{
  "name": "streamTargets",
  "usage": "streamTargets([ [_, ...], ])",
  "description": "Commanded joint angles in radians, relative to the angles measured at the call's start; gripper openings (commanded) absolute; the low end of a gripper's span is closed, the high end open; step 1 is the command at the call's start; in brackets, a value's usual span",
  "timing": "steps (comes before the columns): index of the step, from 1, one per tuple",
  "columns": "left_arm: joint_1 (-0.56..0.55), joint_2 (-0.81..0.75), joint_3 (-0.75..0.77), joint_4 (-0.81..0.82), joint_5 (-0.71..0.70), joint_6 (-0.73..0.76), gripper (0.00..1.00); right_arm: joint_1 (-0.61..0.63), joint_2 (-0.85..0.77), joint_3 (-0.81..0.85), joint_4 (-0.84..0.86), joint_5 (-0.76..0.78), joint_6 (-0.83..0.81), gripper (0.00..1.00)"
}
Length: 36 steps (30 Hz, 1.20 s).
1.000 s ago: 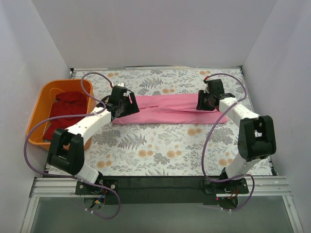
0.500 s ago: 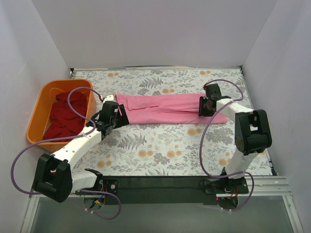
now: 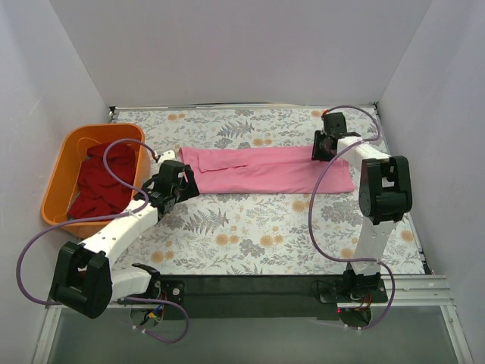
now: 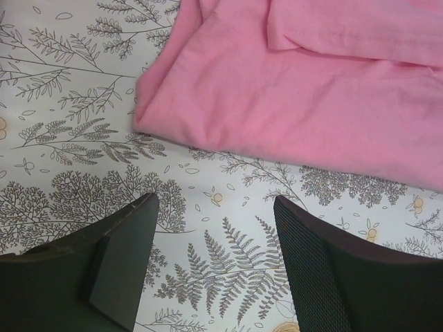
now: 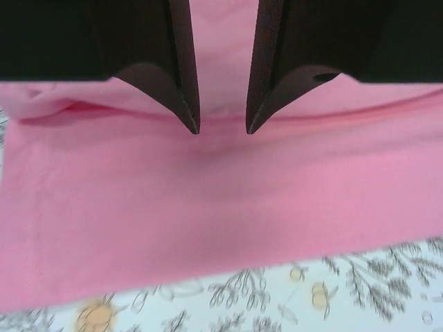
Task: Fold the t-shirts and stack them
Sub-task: Fold the tshirt
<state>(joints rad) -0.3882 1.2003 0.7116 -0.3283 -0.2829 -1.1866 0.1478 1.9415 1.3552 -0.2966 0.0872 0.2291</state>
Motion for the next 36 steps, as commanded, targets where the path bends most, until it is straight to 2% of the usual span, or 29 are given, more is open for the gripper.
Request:
streamTargets([
  [1, 0.003, -0.012, -0.001, 0.017, -0.032, -0.007, 0.63, -0.039, 0.017, 0.085, 0.024, -0.007, -0.002, 0.34],
  [3, 0.003, 0.002, 0.009, 0.017, -0.022, -0.022, 0.63, -0.047, -0.007, 0.076, 0.024, -0.05, 0.012, 0.35],
  [6, 0.014, 0.024, 0.04, 0.017, 0.023, -0.056, 0.63, -0.054, -0.123, -0.016, 0.054, -0.25, 0.045, 0.36],
  [8, 0.025, 0.036, 0.061, 0.018, 0.048, -0.077, 0.63, -0.054, -0.18, -0.105, 0.175, -0.38, 0.081, 0.36],
  [9, 0.029, 0.045, 0.074, 0.018, 0.074, -0.088, 0.63, -0.053, -0.206, -0.208, 0.235, -0.439, 0.142, 0.37],
  [10, 0.031, 0.057, 0.095, 0.02, 0.086, -0.108, 0.63, -0.044, -0.245, -0.253, 0.287, -0.566, 0.174, 0.37],
  [13, 0.031, 0.097, 0.114, 0.054, 0.158, -0.154, 0.59, 0.024, -0.268, -0.367, 0.454, -0.679, 0.278, 0.38],
  [19, 0.043, 0.206, 0.134, 0.132, 0.157, -0.231, 0.43, 0.183, -0.188, -0.384, 0.669, -0.728, 0.38, 0.37],
  [23, 0.098, 0.291, 0.134, 0.149, 0.133, -0.291, 0.31, 0.226, -0.101, -0.377, 0.786, -0.764, 0.443, 0.36],
  [29, 0.138, 0.354, 0.097, 0.173, 0.094, -0.312, 0.22, 0.23, 0.028, -0.404, 0.81, -0.774, 0.437, 0.35],
  [36, 0.161, 0.415, 0.039, 0.17, 0.091, -0.361, 0.17, 0.141, 0.066, -0.508, 0.83, -0.784, 0.401, 0.34],
])
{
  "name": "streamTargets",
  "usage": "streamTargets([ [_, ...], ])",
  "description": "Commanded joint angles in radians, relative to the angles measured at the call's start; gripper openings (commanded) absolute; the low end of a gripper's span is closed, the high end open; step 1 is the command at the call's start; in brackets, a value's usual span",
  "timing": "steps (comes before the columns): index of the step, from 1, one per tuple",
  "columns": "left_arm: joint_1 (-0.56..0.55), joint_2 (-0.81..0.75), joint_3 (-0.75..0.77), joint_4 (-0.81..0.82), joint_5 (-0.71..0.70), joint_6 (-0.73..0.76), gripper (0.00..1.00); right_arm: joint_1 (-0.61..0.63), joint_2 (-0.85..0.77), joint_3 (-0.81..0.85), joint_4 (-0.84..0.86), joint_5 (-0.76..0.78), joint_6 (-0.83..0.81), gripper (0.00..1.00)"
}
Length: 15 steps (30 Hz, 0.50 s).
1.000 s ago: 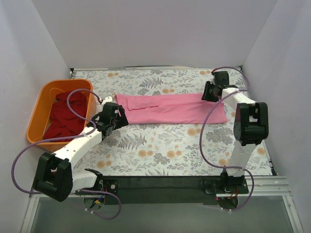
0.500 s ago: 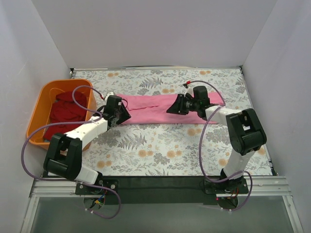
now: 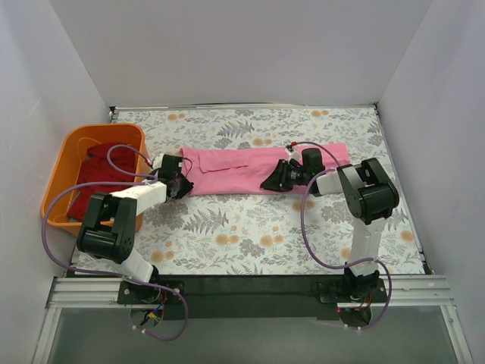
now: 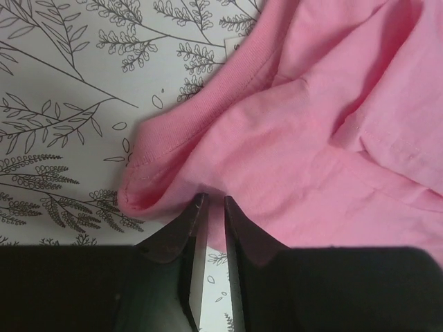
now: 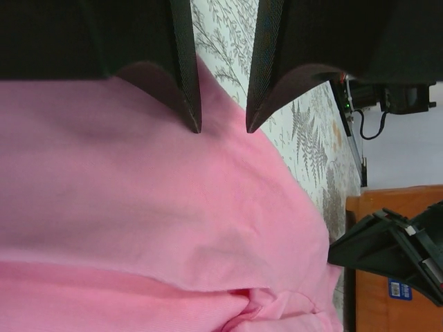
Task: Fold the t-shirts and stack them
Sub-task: Fold the tshirt
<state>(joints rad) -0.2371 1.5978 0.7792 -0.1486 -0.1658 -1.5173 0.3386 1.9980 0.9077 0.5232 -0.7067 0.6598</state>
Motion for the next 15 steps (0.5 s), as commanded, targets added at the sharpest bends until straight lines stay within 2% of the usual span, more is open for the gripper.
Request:
streamTargets([
  [1, 0.012, 0.031, -0.038, -0.011, -0.026, -0.04, 0.17, -0.082, -0.002, -0.073, 0.014, 0.001, -0.035, 0.34],
  [11, 0.022, 0.044, -0.075, -0.032, -0.034, -0.078, 0.15, -0.285, -0.139, -0.2, 0.026, -0.08, -0.086, 0.34],
  [15, 0.03, 0.034, -0.078, -0.042, -0.035, -0.081, 0.15, -0.455, -0.188, -0.266, 0.026, -0.094, -0.107, 0.34],
])
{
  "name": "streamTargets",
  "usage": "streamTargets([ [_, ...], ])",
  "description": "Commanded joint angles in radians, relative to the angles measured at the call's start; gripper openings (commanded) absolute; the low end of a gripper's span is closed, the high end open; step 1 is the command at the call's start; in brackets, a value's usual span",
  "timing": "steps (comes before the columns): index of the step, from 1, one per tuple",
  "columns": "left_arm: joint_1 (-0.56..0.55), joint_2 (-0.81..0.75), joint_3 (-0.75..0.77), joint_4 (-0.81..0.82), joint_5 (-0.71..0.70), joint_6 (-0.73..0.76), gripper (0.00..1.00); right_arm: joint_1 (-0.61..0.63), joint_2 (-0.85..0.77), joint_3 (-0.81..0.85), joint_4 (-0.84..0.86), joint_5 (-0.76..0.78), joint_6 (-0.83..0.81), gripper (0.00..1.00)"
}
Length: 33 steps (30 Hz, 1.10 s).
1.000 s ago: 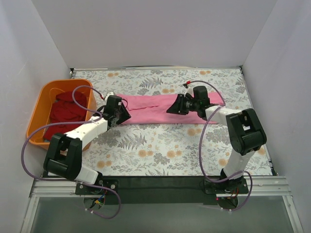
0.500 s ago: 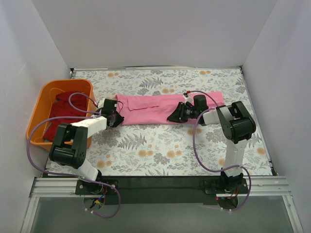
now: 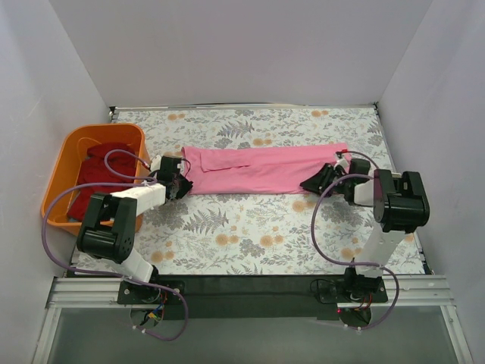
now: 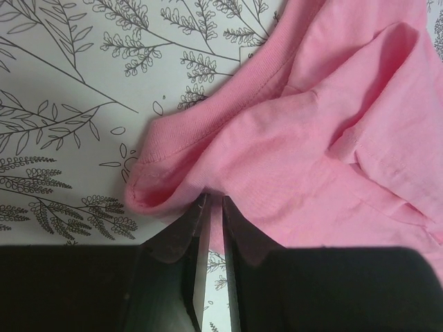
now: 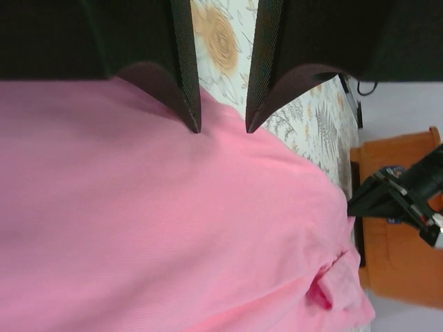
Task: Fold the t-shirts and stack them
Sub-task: Fold the tshirt
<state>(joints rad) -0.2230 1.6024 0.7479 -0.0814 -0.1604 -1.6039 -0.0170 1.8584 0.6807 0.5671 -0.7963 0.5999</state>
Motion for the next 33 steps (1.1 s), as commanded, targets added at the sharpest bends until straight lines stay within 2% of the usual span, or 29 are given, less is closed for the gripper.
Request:
streamTargets([
  [1, 0.016, 0.03, -0.048, -0.11, -0.041, 0.006, 0.15, -0.13, -0.053, -0.05, -0.018, -0.004, -0.052, 0.34],
  [9, 0.019, 0.024, -0.047, -0.118, -0.036, 0.001, 0.15, -0.457, -0.138, -0.141, -0.018, 0.041, -0.054, 0.33],
  [14, 0.019, -0.001, -0.045, -0.136, -0.031, 0.002, 0.16, -0.506, -0.258, -0.153, -0.05, 0.152, -0.06, 0.33],
  [19, 0.019, -0.056, -0.047, -0.162, -0.013, 0.009, 0.21, -0.482, -0.395, -0.144, -0.165, 0.233, -0.095, 0.33],
  [23, 0.017, -0.137, -0.007, -0.193, -0.002, 0.054, 0.34, -0.361, -0.461, -0.066, -0.294, 0.337, -0.193, 0.33],
  [24, 0.014, -0.166, 0.026, -0.204, -0.005, 0.062, 0.42, -0.301, -0.455, -0.041, -0.317, 0.367, -0.207, 0.33],
  [26, 0.005, -0.194, 0.059, -0.227, -0.024, 0.079, 0.47, -0.223, -0.429, 0.032, -0.364, 0.388, -0.239, 0.33],
  [29, -0.019, -0.219, 0.128, -0.25, -0.042, 0.114, 0.5, -0.167, -0.368, 0.109, -0.366, 0.381, -0.242, 0.33],
  [33, -0.045, -0.187, 0.182, -0.236, -0.01, 0.128, 0.51, -0.161, -0.257, 0.18, -0.333, 0.342, -0.207, 0.33],
])
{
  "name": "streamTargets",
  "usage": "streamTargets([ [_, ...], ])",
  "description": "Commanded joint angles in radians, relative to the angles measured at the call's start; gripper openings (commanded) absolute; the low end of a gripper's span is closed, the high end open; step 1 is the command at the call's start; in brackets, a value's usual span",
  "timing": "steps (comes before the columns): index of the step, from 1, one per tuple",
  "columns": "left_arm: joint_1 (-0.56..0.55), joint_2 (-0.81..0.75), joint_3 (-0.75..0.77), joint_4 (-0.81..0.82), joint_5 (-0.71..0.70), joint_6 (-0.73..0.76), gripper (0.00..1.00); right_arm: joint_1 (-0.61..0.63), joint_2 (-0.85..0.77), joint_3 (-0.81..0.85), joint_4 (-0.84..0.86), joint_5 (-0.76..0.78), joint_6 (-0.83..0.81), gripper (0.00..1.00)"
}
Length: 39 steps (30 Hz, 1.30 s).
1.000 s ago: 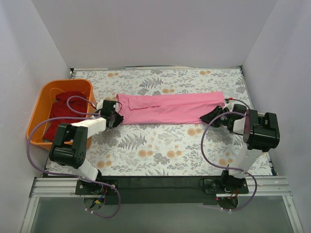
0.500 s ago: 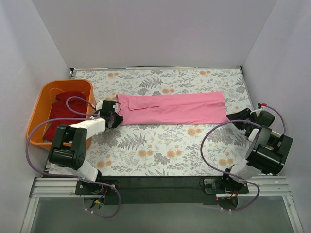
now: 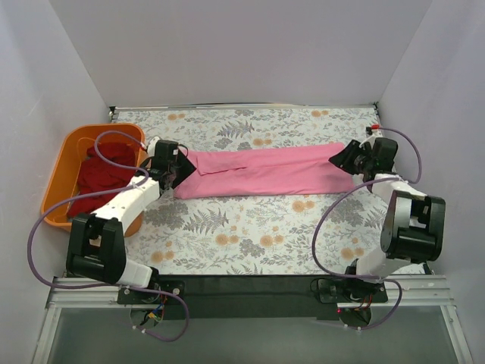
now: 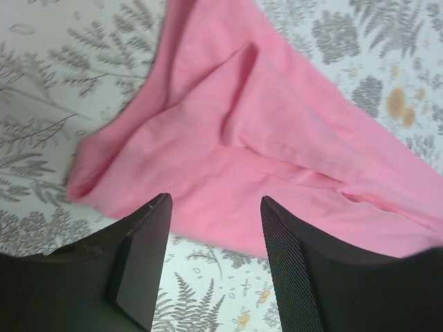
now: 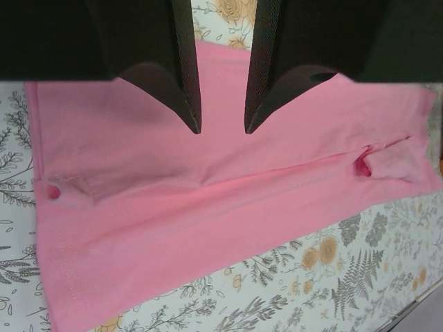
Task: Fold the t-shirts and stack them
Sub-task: Fold the tshirt
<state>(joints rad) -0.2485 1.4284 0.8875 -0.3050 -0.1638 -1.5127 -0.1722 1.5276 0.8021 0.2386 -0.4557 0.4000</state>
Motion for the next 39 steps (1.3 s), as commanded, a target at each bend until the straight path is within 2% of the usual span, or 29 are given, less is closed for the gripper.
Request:
streamTargets([
  [1, -0.024, 0.019, 0.059, -0.011, -0.005, 0.043, 0.51, -0.006, 0.098, 0.074, 0.007, -0.004, 0.003, 0.33],
  [8, -0.046, 0.079, 0.065, 0.003, -0.002, 0.031, 0.51, -0.036, 0.33, 0.201, 0.037, -0.009, 0.023, 0.32],
  [13, -0.046, 0.069, 0.064, -0.008, -0.026, 0.034, 0.51, -0.098, 0.349, 0.201, 0.039, 0.014, 0.019, 0.33],
  [17, -0.046, 0.049, 0.07, 0.023, -0.039, 0.025, 0.51, -0.078, 0.273, 0.216, 0.022, -0.023, -0.009, 0.34],
  [21, -0.044, 0.133, 0.196, 0.064, -0.077, 0.098, 0.51, -0.04, 0.293, 0.276, 0.047, -0.115, 0.061, 0.34],
  [23, -0.031, 0.222, 0.255, 0.082, -0.094, 0.118, 0.5, -0.02, 0.331, 0.319, 0.092, -0.139, 0.1, 0.34],
  [28, 0.008, 0.411, 0.463, 0.093, -0.094, 0.155, 0.37, -0.006, 0.428, 0.414, 0.148, -0.143, 0.18, 0.34],
  [29, 0.017, 0.464, 0.484, 0.093, -0.092, 0.158, 0.34, -0.006, 0.465, 0.431, 0.151, -0.144, 0.186, 0.34],
  [35, 0.044, 0.627, 0.596, 0.095, -0.102, 0.177, 0.27, -0.013, 0.591, 0.516, 0.176, -0.156, 0.188, 0.34],
  [39, 0.064, 0.662, 0.581, 0.098, -0.12, 0.163, 0.24, -0.036, 0.651, 0.525, 0.206, -0.164, 0.192, 0.34],
])
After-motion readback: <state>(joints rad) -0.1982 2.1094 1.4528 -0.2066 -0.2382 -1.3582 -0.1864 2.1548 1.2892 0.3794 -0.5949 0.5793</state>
